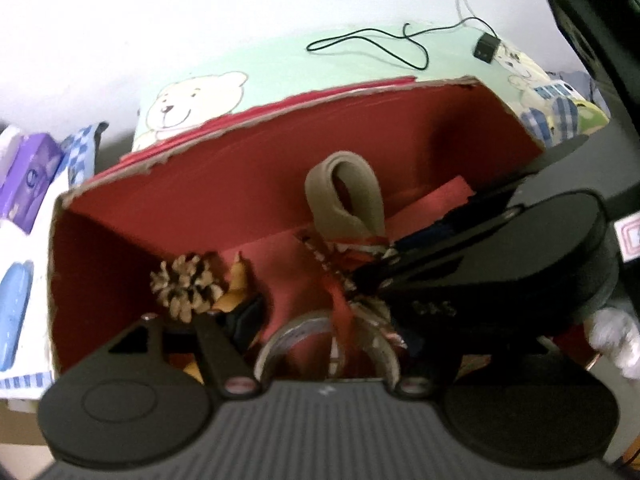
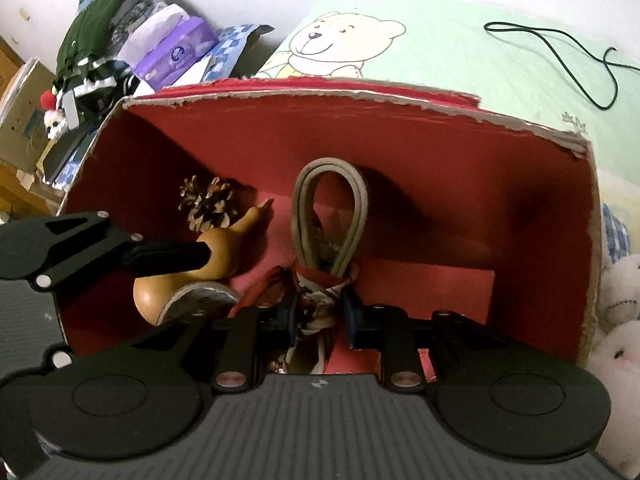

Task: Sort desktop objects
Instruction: 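Lower the rope strap into the red box beside the gift box, then open the right gripper to release the rope strap in the box, then withdraw the right gripper up out of the red box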

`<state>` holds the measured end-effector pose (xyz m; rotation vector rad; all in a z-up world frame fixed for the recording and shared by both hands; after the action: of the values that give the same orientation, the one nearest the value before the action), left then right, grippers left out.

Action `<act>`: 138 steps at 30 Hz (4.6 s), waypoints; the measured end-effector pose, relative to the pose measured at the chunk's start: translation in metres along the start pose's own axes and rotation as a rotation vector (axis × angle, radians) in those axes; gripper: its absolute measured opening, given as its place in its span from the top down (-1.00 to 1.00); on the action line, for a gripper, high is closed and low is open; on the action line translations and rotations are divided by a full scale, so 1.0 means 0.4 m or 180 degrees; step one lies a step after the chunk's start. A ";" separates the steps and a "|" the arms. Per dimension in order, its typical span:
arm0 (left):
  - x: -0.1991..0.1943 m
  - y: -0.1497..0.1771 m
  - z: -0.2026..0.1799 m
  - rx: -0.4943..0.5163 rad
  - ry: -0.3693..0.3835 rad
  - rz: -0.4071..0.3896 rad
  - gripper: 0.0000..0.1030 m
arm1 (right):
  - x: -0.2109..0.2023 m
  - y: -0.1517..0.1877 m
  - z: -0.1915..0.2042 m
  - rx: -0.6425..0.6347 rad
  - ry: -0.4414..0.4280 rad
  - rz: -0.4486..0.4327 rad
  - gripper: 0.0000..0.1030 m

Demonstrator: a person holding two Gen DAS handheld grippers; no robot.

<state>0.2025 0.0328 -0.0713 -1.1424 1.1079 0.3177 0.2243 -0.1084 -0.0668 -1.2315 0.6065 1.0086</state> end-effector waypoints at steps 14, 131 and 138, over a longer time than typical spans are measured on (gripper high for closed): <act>0.002 0.028 -0.010 0.0089 -0.0049 -0.0079 -0.67 | 0.012 0.014 -0.008 0.0100 -0.0044 0.0291 0.50; -0.063 0.166 -0.023 -0.0604 -0.1040 0.0046 -0.86 | -0.156 0.219 0.075 0.0376 0.0593 -0.0705 0.69; -0.076 0.162 -0.021 -0.0710 -0.1070 0.0110 -0.82 | -0.161 0.222 0.074 0.0410 0.0579 -0.0766 0.68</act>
<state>0.1384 0.0637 -0.0825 -1.2132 0.8093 0.6486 0.1128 -0.0980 -0.0473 -1.2560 0.6366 0.6517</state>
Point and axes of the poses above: each gripper's, at about its wrist camera, not at the fingertips, and x roughly the way its jaws point, z to its left, y to its underside, the point moved 2 cm from there along x, roughly the way its jaws point, and after that the axes turned 5 degrees about -z, right-handed, at the moved point
